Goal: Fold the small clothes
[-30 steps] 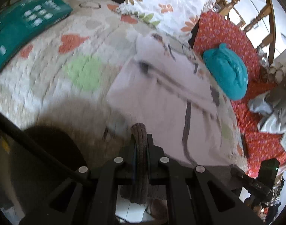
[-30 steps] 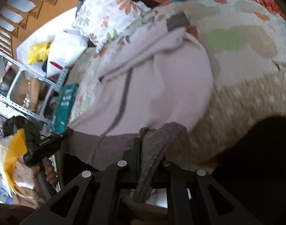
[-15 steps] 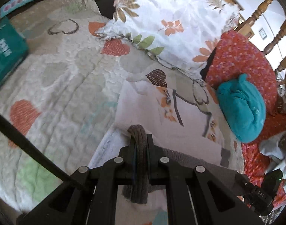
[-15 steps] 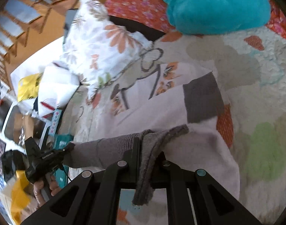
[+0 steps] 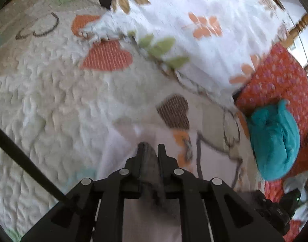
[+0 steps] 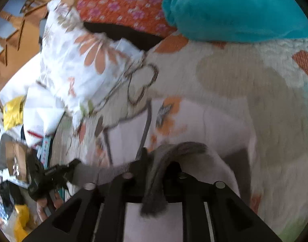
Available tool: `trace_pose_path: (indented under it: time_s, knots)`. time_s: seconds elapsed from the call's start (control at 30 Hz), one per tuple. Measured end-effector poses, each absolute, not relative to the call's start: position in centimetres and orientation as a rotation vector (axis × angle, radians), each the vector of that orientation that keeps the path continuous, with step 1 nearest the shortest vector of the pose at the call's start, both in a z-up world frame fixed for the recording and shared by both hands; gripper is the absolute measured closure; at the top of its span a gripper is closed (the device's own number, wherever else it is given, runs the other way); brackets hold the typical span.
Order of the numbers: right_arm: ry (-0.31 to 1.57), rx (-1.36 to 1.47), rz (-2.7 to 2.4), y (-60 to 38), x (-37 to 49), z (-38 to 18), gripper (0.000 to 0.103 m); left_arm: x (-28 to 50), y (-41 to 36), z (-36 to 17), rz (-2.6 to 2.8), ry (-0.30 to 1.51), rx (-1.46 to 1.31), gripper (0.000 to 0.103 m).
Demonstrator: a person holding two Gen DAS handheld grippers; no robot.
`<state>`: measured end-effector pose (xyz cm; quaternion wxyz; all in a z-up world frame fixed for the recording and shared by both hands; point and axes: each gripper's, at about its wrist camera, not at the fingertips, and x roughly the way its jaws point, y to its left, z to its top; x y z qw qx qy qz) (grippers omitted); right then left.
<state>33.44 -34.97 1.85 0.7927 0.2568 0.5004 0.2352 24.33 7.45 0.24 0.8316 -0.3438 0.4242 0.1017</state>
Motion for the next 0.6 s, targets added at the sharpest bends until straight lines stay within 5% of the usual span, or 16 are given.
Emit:
trace_pose_path:
  time_s: [0.07,0.1,0.6]
  knots:
    - [1.036,0.568,0.462,-35.4,34.7,1.9,0.047,25.0,8.6,0.1,0.236,0.874,-0.761,0.069]
    - [1.023,0.553,0.427,-35.6,35.4,1.9,0.046,25.3,9.4,0.0,0.265,0.858,-0.790,0.059]
    - [1.042,0.299,0.335,-42.2,26.7,3.9,0.043,15.5,11.3,-0.5,0.240,0.980,-0.723,0.039]
